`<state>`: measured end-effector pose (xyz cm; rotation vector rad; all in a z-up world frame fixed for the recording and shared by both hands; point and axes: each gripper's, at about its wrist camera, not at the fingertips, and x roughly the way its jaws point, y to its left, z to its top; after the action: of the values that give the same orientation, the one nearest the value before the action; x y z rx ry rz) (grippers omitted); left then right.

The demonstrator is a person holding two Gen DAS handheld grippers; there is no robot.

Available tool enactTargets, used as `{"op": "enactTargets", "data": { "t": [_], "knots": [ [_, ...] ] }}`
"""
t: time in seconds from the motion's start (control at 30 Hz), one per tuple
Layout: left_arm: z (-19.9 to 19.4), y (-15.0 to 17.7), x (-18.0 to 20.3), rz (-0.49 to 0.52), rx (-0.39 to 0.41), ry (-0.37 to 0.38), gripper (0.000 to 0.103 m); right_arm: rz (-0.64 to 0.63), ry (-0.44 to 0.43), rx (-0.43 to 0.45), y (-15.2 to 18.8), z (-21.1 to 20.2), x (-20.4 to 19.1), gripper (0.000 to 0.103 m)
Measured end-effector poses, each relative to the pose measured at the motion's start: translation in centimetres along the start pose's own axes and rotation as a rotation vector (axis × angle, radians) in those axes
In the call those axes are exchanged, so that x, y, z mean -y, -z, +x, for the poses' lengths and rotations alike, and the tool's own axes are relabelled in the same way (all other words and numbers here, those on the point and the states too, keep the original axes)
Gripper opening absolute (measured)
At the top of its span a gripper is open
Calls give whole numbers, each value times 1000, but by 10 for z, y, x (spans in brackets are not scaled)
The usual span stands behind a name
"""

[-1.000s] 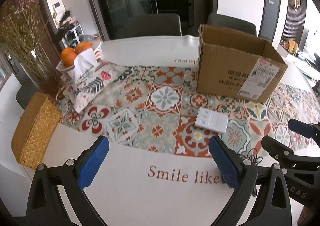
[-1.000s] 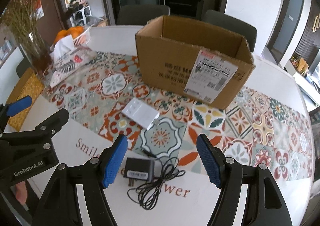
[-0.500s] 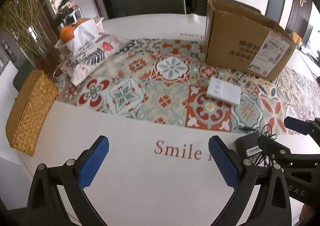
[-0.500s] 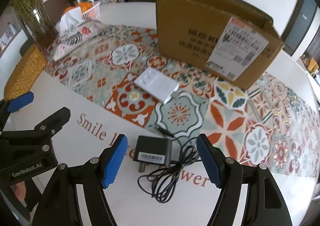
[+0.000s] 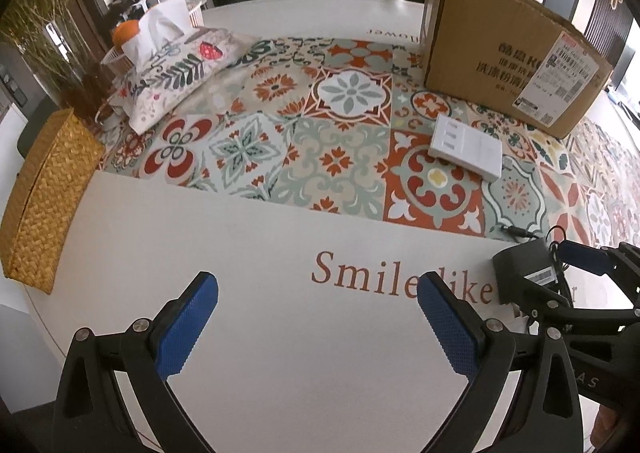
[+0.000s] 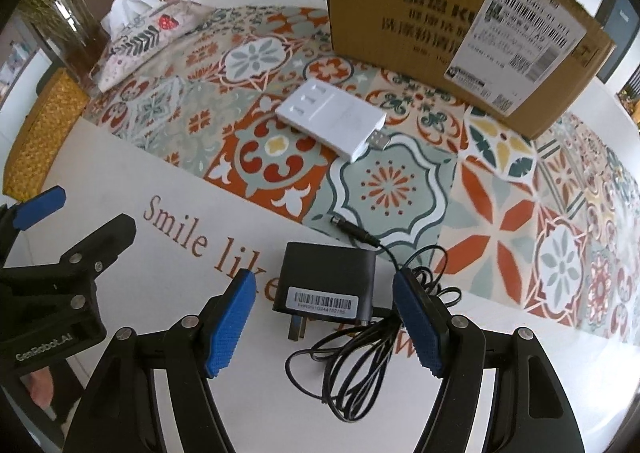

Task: Organize rigid objects
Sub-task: 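Grasp the black charger with the right gripper while the left gripper grasps the white power bank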

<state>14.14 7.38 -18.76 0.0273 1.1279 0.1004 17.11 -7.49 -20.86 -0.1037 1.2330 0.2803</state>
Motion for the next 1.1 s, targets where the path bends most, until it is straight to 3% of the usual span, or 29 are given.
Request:
{"op": "enactTargets", "data": {
  "t": [0.37, 0.43, 0.73, 1.1],
  "knots": [
    [17, 1, -1, -2, -42, -19, 102, -5, 21, -29, -1, 21, 0, 70],
    [18, 1, -1, -3, -46, -24, 102, -11, 21, -33, -1, 23, -2, 62],
    [20, -1, 4, 15, -48, -27, 101, 8, 6, -26, 4, 27, -2, 59],
    [10, -21, 32, 118, 51, 73, 101, 96, 18, 34, 4, -1, 22, 57]
  ]
}}
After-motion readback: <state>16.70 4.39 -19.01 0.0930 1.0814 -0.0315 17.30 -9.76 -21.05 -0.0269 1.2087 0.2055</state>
